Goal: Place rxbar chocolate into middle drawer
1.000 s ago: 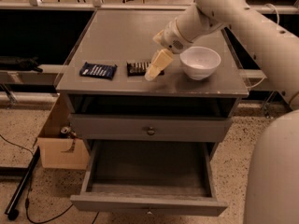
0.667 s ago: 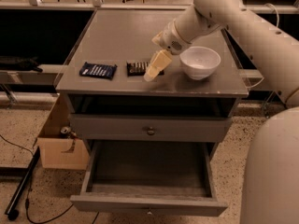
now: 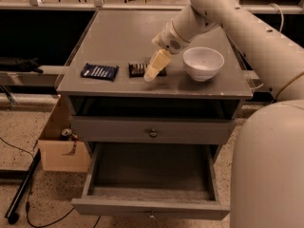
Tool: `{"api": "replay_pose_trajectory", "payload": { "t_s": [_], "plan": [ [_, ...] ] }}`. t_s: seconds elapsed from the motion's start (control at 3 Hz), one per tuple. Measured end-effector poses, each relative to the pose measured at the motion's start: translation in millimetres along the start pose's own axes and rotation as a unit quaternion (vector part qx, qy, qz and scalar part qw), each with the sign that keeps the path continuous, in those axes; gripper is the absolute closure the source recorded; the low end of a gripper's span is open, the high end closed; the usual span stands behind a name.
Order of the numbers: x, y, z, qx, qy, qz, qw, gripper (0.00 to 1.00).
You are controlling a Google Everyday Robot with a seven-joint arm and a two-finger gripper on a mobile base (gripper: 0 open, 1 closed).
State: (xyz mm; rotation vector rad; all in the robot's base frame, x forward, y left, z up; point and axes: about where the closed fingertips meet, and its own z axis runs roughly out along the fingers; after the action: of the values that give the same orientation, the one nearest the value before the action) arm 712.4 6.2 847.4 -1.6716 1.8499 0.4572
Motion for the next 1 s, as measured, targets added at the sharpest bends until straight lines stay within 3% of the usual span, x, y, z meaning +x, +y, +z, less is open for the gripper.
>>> {"api": "replay_pose_trajectory", "payload": {
  "t_s": [0.67, 1.0],
  "plan": [
    [10, -11, 19, -0.013, 0.011, 0.012, 0.9998, 0.00],
    [10, -11, 19, -0.013, 0.011, 0.012, 0.9998, 0.06]
  ]
}}
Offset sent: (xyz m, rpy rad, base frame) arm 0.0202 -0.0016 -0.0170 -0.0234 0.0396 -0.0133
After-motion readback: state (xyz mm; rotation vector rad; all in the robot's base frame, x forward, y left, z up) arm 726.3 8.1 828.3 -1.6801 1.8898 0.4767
